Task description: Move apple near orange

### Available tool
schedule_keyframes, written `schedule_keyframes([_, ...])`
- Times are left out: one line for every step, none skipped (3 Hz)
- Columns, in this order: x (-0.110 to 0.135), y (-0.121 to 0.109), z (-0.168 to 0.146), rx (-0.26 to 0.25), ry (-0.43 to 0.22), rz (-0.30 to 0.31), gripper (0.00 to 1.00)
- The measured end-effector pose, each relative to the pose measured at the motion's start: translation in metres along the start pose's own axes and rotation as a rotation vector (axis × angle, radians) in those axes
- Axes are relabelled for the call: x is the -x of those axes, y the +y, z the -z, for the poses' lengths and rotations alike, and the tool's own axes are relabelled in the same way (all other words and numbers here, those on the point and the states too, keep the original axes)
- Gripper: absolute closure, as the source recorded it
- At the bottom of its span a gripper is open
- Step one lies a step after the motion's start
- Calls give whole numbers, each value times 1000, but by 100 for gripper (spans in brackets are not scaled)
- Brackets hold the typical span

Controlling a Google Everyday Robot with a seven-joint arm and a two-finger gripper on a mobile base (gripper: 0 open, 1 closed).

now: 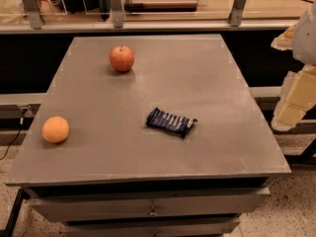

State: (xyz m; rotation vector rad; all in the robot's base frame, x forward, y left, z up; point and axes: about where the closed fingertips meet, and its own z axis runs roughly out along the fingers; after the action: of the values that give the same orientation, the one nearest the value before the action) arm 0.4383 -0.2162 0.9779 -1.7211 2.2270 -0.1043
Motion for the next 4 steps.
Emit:
schedule_keyframes([0, 0, 0, 0, 0, 0, 0])
schedule_keyframes([37, -23, -19, -2, -69, 73, 0])
schedule_keyframes([101, -60, -49, 2, -185, 160, 0])
schedule_keyframes([163, -97, -76, -2, -301, 186, 0])
